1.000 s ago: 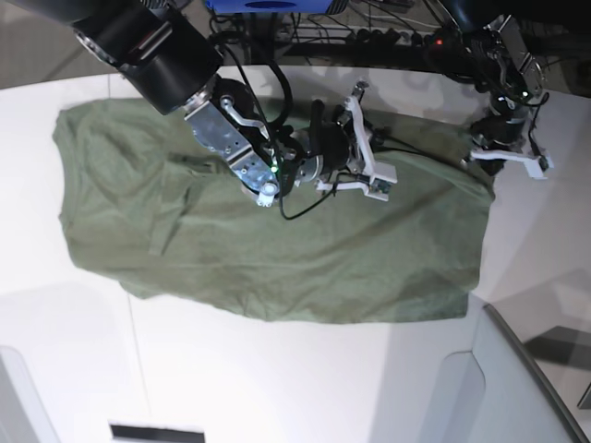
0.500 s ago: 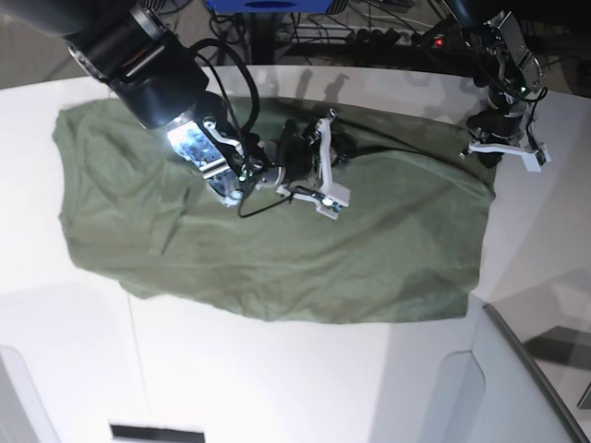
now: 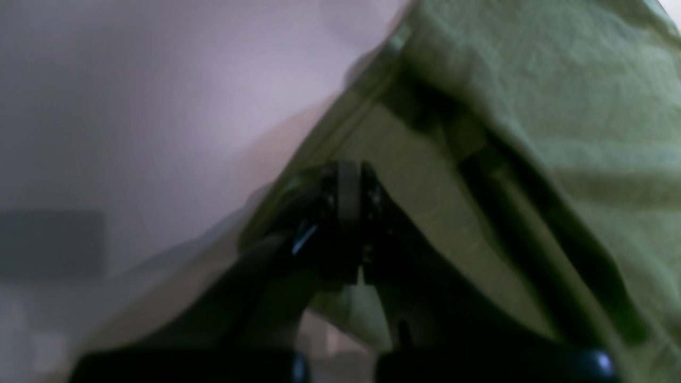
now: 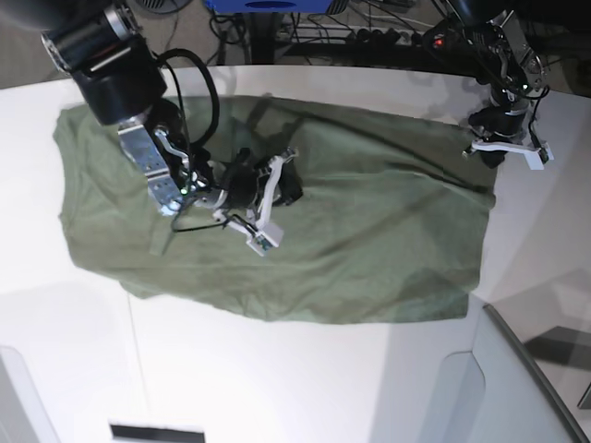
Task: Layout the t-shirt on the table in an organized manner, then fold the t-shirt properly
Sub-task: 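Drag the grasped fabric with the right gripper across the shirt body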
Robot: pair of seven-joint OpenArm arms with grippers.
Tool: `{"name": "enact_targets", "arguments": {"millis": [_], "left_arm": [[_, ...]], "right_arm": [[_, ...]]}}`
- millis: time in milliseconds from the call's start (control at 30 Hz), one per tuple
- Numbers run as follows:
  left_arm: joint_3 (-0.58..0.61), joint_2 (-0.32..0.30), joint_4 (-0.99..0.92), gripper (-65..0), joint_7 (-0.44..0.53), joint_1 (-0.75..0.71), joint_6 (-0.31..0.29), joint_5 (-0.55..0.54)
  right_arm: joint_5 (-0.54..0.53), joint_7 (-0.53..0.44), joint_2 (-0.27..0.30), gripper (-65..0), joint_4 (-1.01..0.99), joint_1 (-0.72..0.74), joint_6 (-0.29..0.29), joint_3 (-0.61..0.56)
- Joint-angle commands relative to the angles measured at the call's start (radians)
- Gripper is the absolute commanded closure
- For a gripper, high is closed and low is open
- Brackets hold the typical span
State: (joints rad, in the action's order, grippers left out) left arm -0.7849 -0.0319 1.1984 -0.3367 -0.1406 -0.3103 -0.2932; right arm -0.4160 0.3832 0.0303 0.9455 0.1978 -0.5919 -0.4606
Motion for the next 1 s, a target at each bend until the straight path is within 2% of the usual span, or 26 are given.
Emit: {"name": "enact_targets", "arguments": {"millis": [0,100,200,400,467,600,633,667,833,900,967], "left_arm": [[-0.003,-0.006,0.041,0.0,0.021,-0.006,-0.008,-0.013],[-0.005,-0.004,0.100,0.0,0.021,-0.017,-0.008,-0.013],[-0.005,-0.003,0.139,0.0,0.021,-0.032,-0.008,-0.019],[-0.003,-0.003,0.130,0.0,0.020,-0.052,-0.008,-0.131],[-0.003,-0.003,0.122,0.0,0.020,-0.052,-0.008,-0.131],[-0.005,-0.003,0.133,0.0,0.021,-0.078,-0.008,-0.139],[-0.006,-0.003,0.140,0.0,0.021,-0.084,-0.008,-0.140],[-0.006,-0.003,0.150,0.0,0.021,-0.093,-0.008,-0.140],[-0.006,-0.003,0.197,0.0,0.026,-0.147,-0.008,-0.140],[-0.006,-0.003,0.223,0.0,0.026,-0.156,-0.008,-0.140],[-0.001,-0.003,0.248,0.0,0.023,-0.156,-0.008,-0.140]], "right_arm": [[-0.022,-0.019,-0.014,0.0,0.068,-0.001,-0.023,-0.002],[-0.021,0.010,-0.014,0.0,0.191,-0.042,-0.023,-0.007],[-0.019,0.067,-0.019,0.0,0.228,-0.048,-0.023,-0.008],[-0.017,0.148,-0.020,-0.8,0.224,-0.041,-0.023,-0.010],[-0.017,0.152,-0.020,-6.5,0.224,-0.041,-0.023,-0.010],[-0.016,0.155,-0.020,-32.4,0.221,-0.027,-0.023,-0.011],[-0.016,0.155,-0.022,-36.6,0.217,-0.024,-0.023,-0.011],[-0.016,0.153,-0.022,-38.1,0.206,-0.019,-0.023,-0.011],[-0.019,0.147,-0.020,-37.2,0.131,0.010,-0.023,-0.002],[-0.022,0.147,0.000,-32.1,0.169,0.010,-0.023,0.013],[-0.030,0.155,0.043,-24.6,0.261,-0.022,-0.021,0.101]]}}
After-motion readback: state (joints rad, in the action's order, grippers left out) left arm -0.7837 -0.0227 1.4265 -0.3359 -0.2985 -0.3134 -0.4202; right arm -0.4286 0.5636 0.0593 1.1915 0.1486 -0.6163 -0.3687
